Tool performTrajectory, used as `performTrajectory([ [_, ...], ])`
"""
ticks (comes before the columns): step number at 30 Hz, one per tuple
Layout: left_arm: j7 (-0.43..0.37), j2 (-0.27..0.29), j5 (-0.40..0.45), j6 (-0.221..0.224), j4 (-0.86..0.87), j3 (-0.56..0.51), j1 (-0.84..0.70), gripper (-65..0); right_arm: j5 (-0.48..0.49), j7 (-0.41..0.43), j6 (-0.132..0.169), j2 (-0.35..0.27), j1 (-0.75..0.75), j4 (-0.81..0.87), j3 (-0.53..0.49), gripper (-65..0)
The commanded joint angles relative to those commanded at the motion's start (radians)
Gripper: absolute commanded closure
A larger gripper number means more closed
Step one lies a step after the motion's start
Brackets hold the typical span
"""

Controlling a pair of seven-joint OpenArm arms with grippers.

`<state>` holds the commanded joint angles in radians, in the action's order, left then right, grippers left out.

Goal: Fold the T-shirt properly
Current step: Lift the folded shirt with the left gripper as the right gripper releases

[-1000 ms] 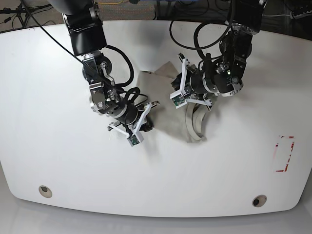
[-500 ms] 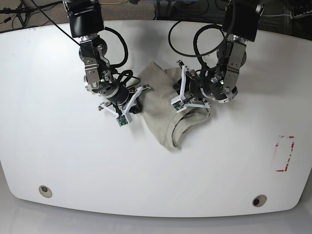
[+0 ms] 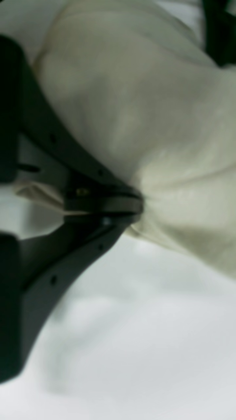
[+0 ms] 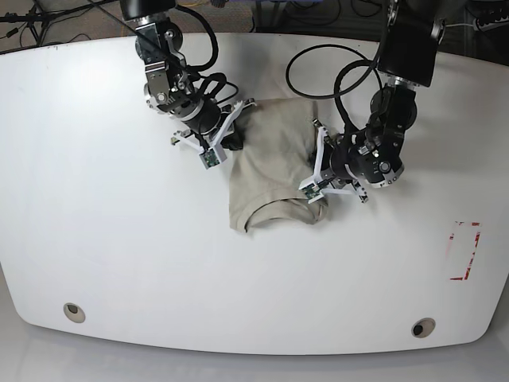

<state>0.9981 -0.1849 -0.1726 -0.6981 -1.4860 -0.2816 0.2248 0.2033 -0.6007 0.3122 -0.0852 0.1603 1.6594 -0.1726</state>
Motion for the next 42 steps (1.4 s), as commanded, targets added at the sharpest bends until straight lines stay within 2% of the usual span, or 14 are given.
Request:
performTrajectory([
  [4, 0.002, -0.006, 0.000, 0.000, -0.025, -0.002, 0.009, -7.5, -0.028, -0.021, 0.000, 0.008, 0.002, 0.034, -0.005, -1.1],
  [10, 0.049, -0.006, 0.002, 0.000, -0.160, 0.000, 0.021, -7.5, -0.035, -0.117, 0.000, 0.000, -0.005, 0.166, 0.008, -1.1],
  [14, 0.054, 0.000, 0.008, 0.000, -0.249, 0.000, 0.021, -8.3, -0.035, -0.150, 0.000, -0.002, -0.006, 0.255, 0.064, -1.3],
  [16, 0.054, 0.008, 0.008, 0.000, -0.282, 0.000, 0.015, -11.5, -0.035, -0.164, 0.005, -0.002, -0.012, 0.279, 0.101, -1.3],
  [18, 0.054, 0.046, 0.008, 0.094, -0.316, 0.000, 0.012, -18.5, -0.035, -0.186, 0.008, -0.003, -0.028, 0.293, 0.147, -1.3],
  [19, 0.052, 0.055, 0.008, 0.125, -0.322, 0.000, 0.011, -20.8, -0.035, -0.193, 0.008, -0.008, -0.031, 0.295, 0.161, -1.3],
  [22, 0.051, 0.095, 0.008, 0.317, -0.344, -0.003, -0.029, -30.3, -0.023, -0.207, 0.008, -0.046, -0.049, 0.295, 0.218, -1.3],
  [25, 0.023, 0.135, 0.006, 0.446, -0.358, -0.005, -0.060, -31.7, -0.023, -0.210, 0.008, -0.060, -0.057, 0.295, 0.238, -1.3],
  [27, -0.040, 0.164, 0.006, 0.532, -0.365, -0.005, -0.098, -30.1, -0.023, -0.210, 0.008, -0.071, -0.058, 0.293, 0.241, -1.3],
  [31, -0.183, 0.183, 0.012, 0.633, -0.361, -0.060, -0.173, -29.9, -0.023, -0.212, 0.008, -0.092, -0.061, 0.293, 0.242, -1.3],
  [34, -0.295, 0.180, 0.063, 0.725, -0.354, -0.127, -0.222, -30.3, -0.023, -0.213, 0.008, -0.094, -0.058, 0.293, 0.261, -1.3],
  [35, -0.333, 0.181, 0.094, 0.776, -0.342, -0.158, -0.244, -31.8, -0.023, -0.213, 0.008, -0.092, -0.057, 0.293, 0.272, -1.3],
  [39, -0.414, 0.184, 0.184, 0.912, -0.285, -0.232, -0.293, -41.8, -0.023, -0.213, 0.008, -0.087, -0.048, 0.293, 0.290, -1.3],
  [42, -0.462, 0.184, 0.224, 0.978, -0.232, -0.262, -0.305, -46.0, -0.023, -0.213, 0.008, -0.087, -0.048, 0.293, 0.290, -1.3],
])
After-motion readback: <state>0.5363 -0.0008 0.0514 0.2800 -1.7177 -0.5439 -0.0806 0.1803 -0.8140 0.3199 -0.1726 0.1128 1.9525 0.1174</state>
